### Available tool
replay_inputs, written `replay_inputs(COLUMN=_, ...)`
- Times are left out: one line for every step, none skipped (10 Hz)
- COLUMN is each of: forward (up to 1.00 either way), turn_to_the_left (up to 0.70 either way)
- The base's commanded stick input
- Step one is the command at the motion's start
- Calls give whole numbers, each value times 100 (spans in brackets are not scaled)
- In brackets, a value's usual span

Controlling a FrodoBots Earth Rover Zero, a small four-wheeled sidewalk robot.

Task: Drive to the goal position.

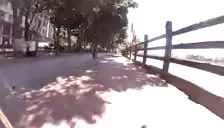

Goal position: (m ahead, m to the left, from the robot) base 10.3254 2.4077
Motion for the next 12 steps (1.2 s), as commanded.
replay_inputs(forward=100, turn_to_the_left=0)
replay_inputs(forward=100, turn_to_the_left=0)
replay_inputs(forward=100, turn_to_the_left=0)
replay_inputs(forward=100, turn_to_the_left=0)
replay_inputs(forward=100, turn_to_the_left=0)
replay_inputs(forward=100, turn_to_the_left=0)
replay_inputs(forward=100, turn_to_the_left=0)
replay_inputs(forward=100, turn_to_the_left=0)
replay_inputs(forward=100, turn_to_the_left=0)
replay_inputs(forward=100, turn_to_the_left=0)
replay_inputs(forward=100, turn_to_the_left=0)
replay_inputs(forward=100, turn_to_the_left=0)
